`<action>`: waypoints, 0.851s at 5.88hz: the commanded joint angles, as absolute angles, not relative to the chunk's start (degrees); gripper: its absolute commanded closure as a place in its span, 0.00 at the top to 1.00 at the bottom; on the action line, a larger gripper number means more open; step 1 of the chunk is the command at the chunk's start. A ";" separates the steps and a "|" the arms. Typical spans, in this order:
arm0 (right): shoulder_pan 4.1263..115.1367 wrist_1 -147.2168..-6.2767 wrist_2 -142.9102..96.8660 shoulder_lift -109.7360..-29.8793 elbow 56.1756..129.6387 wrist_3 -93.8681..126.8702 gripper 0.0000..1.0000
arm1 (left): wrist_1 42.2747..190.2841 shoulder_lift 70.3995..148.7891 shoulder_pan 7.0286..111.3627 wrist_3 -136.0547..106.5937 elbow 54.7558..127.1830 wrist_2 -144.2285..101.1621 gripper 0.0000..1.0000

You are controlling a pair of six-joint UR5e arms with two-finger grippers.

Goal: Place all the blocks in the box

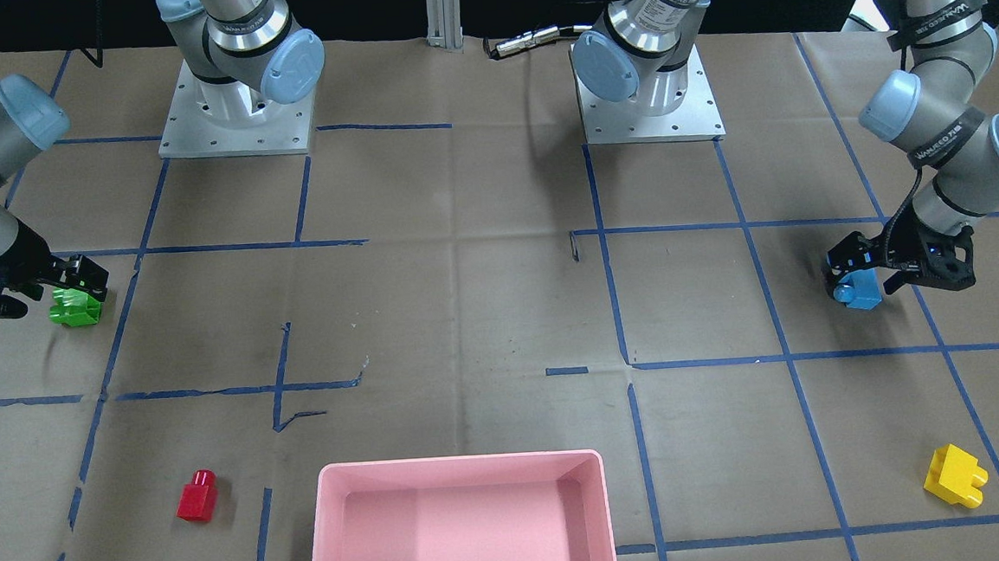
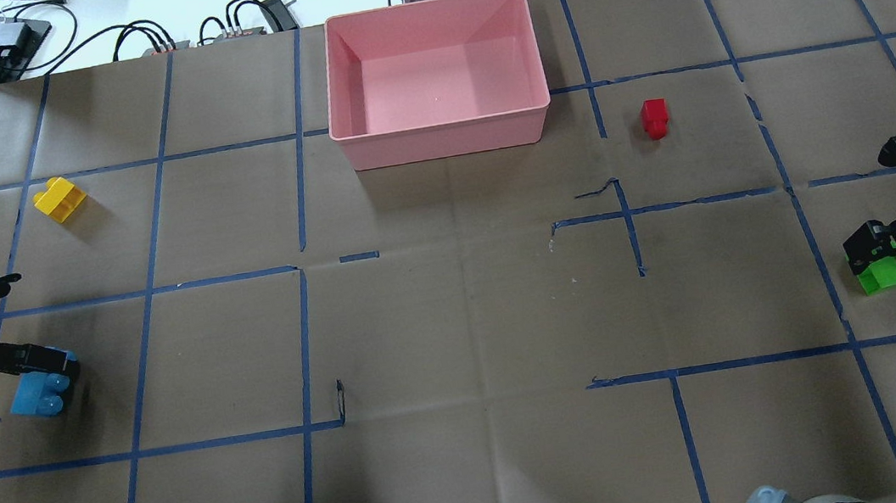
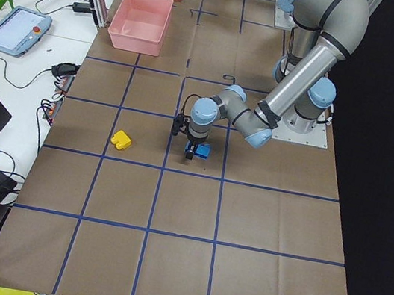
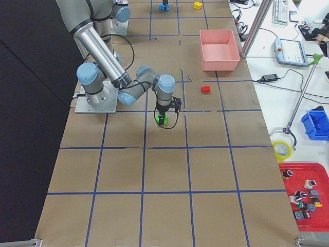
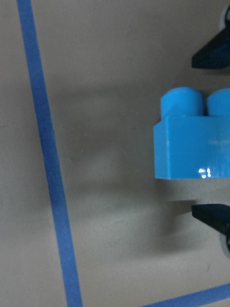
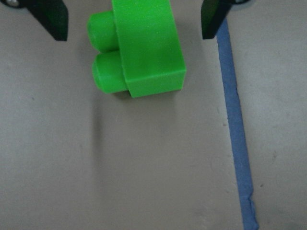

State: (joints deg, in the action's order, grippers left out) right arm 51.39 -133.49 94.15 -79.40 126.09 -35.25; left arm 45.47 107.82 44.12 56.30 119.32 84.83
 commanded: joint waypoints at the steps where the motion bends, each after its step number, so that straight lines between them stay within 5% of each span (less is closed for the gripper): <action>1: 51.15 -133.51 94.04 -78.76 126.12 -35.68 0.97 | 45.44 107.84 44.12 56.51 119.27 84.90 0.73; 5: 51.15 -133.59 94.04 -77.43 126.04 -36.90 0.95 | 46.31 106.27 44.99 55.99 116.48 85.95 0.30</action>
